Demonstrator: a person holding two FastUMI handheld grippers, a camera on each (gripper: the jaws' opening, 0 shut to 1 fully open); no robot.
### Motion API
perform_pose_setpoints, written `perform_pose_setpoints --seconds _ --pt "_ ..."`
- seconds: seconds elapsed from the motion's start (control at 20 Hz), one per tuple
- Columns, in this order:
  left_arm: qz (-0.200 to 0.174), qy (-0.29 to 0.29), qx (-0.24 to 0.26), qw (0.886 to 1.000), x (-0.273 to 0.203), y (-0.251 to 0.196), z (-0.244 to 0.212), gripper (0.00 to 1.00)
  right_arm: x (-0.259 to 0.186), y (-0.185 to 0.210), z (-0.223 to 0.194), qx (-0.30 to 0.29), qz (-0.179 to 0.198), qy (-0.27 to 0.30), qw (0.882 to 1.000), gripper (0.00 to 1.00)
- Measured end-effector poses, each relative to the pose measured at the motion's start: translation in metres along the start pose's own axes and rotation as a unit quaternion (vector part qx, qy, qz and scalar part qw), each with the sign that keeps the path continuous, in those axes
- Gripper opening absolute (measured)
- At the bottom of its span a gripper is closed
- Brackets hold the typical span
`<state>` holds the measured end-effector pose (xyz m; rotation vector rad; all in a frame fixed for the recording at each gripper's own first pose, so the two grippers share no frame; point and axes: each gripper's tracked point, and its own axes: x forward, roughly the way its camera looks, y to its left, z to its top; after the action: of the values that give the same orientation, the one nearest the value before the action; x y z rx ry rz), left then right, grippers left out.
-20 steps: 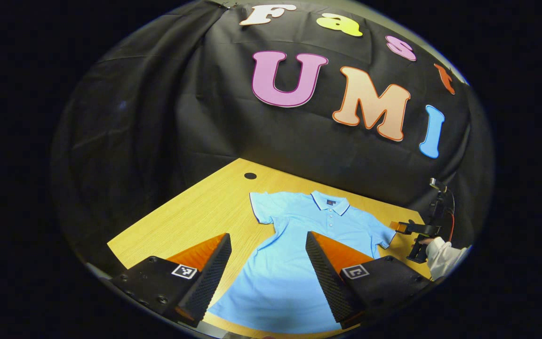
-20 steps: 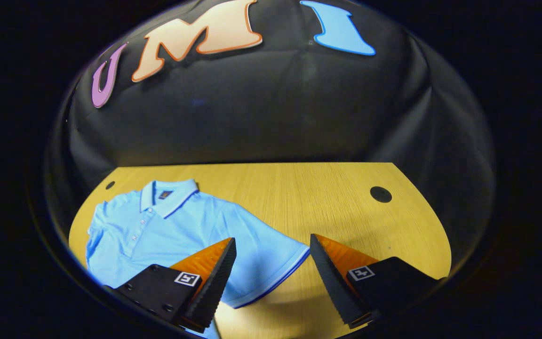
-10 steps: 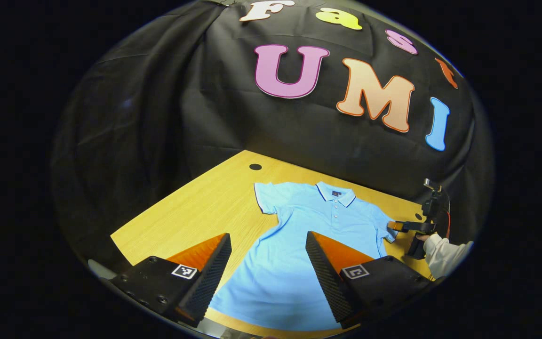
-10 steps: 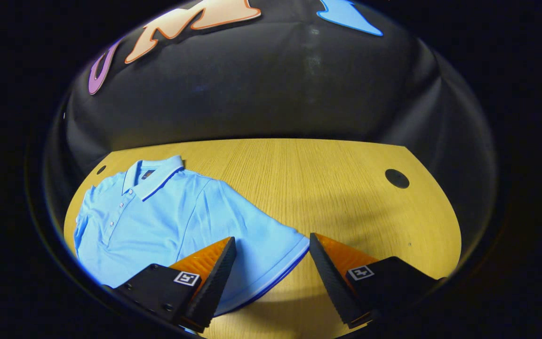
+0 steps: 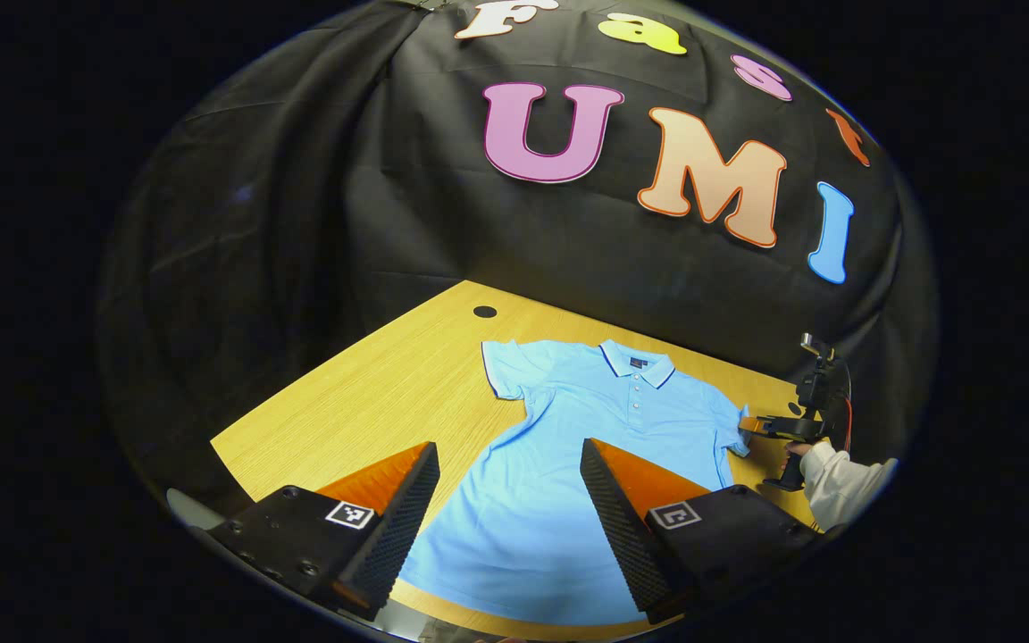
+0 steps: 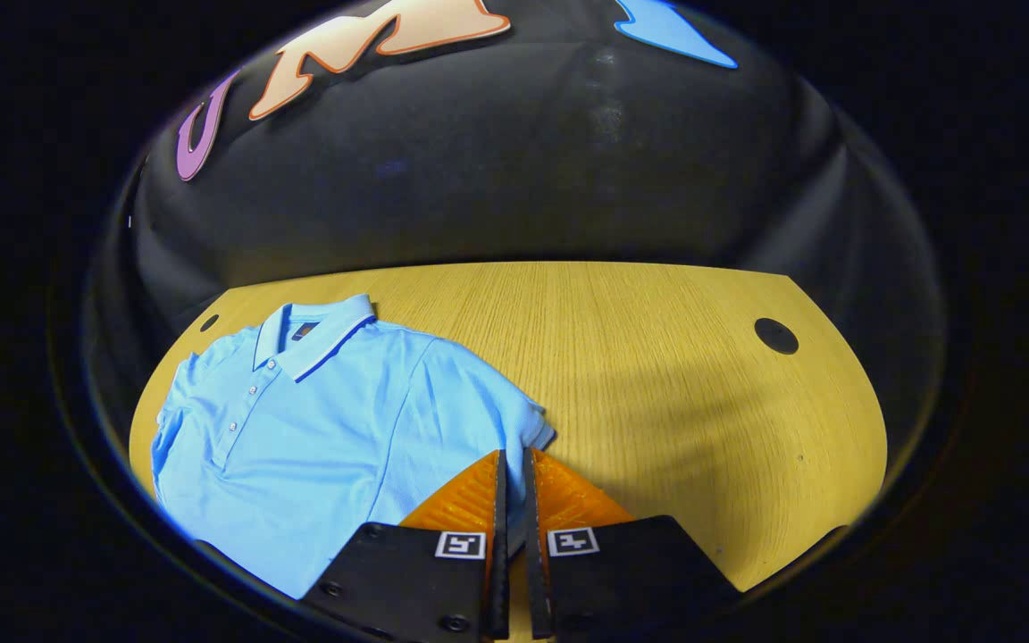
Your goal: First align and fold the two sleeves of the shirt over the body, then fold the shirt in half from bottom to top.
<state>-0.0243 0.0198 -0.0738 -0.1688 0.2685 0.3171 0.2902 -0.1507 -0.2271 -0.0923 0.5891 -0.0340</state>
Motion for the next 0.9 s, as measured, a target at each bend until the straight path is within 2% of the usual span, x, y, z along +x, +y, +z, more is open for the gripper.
perform_pose_setpoints --seconds 0.05,0.15,0.35,0.55,0.65,0.75,0.85,0.9 --pt "0.002 0.000 -0.001 1.000 -0.002 0.000 0.001 0.95 -0.002 0.007 0.007 0.005 0.004 -0.008 1.000 0.09" --pt "0.003 0.001 -0.001 1.000 -0.003 0.001 -0.001 0.95 -0.010 0.031 0.025 0.033 0.028 -0.031 0.999 0.11" --pt "0.005 0.003 -0.003 1.000 -0.005 -0.001 -0.004 0.95 -0.025 0.111 0.049 0.095 0.121 -0.057 0.986 0.11" --pt "-0.002 0.005 -0.003 1.000 0.000 -0.007 -0.012 0.95 -0.021 0.178 0.038 0.101 0.194 -0.041 0.975 0.11" --pt "-0.013 0.008 -0.010 1.000 0.005 -0.008 -0.014 0.95 -0.023 0.200 0.030 0.103 0.221 -0.028 0.969 0.20" --pt "-0.021 0.012 -0.019 1.000 0.012 -0.010 -0.015 0.95 -0.029 0.208 0.018 0.099 0.234 -0.012 0.967 0.47" --pt "-0.028 0.013 -0.016 0.999 0.023 -0.010 -0.014 0.95 -0.037 0.209 0.010 0.075 0.233 -0.006 0.969 0.84" --pt "-0.029 0.013 -0.016 0.999 0.031 -0.008 -0.013 0.95 -0.040 0.208 0.008 0.062 0.229 -0.008 0.971 0.94"
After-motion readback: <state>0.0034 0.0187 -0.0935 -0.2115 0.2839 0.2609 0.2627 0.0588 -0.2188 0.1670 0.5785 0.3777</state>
